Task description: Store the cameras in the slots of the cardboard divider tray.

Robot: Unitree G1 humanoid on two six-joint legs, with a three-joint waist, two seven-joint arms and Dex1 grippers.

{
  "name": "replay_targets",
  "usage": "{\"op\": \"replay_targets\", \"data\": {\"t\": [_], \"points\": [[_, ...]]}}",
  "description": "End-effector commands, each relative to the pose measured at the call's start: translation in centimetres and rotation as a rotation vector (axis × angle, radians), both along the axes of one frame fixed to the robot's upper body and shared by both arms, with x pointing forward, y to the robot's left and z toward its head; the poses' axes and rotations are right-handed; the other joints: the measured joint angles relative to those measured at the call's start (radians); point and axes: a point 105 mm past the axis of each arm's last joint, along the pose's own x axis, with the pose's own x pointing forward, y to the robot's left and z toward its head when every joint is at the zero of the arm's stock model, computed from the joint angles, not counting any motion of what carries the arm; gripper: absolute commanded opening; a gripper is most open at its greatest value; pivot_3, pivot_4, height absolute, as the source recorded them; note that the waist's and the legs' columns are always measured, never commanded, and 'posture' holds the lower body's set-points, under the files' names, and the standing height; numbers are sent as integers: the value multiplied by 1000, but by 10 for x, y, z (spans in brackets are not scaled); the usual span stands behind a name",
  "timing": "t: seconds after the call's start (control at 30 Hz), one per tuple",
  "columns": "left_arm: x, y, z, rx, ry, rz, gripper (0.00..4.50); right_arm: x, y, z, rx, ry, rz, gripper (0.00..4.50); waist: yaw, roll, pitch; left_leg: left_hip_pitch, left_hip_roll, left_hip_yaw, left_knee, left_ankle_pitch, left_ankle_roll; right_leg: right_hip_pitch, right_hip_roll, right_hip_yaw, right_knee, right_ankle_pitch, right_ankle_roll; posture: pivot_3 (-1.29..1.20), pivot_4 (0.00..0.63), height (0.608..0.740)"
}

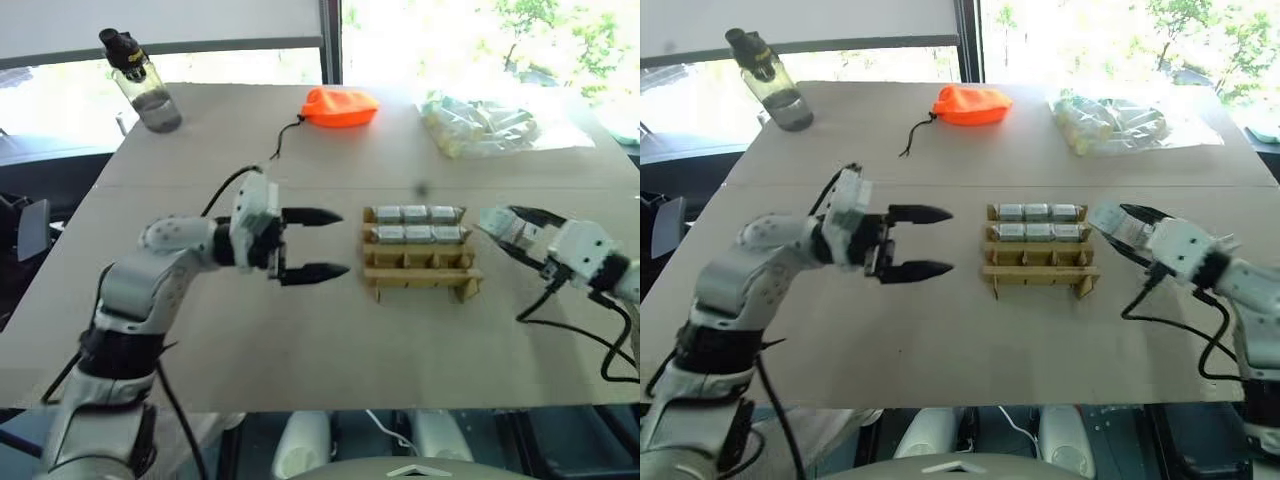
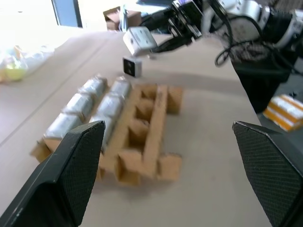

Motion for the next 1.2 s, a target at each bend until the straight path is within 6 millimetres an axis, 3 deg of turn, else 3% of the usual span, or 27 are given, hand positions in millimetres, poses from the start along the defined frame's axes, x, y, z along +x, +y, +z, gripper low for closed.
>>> {"op": "replay_targets", "data": {"t": [0.03,0.27,0.5,0.8,1.07,1.2], "points": [[20,-17,9,-6,-22,65,4500,-4,31,6,-170,-168,135,1778,-1,-1,1,-2,0,0,0,0,0,0,0,0,-1,0,0,0,150,740],[27,-36,6,35,135,-47,4500,-1,75,4,-332,-334,345,1778,-9,-2,2,-5,-1,1,0,0,0,-4,-1,0,-2,-1,2,0,150,740],[36,-48,-7,167,204,-95,4500,0,101,6,-440,-467,474,1778,-6,-2,2,-6,-1,1,2,0,-1,-4,-1,0,0,-1,2,0,150,740],[36,-50,-7,173,234,-118,4500,-3,110,14,-478,-567,521,1778,-7,-2,3,-6,-1,1,2,0,-1,-5,-1,-1,0,-1,2,0,150,740],[38,-55,-8,166,229,-135,4500,-6,114,11,-486,-550,549,1778,-6,-2,3,-6,-1,1,4,0,-1,-5,-2,-1,2,-1,2,0,150,740],[37,-56,-9,164,230,-145,2835,-6,115,11,-485,-546,550,1778,-6,-2,3,-6,-1,1,4,0,-1,-5,-2,0,2,-1,2,0,150,740]]}}
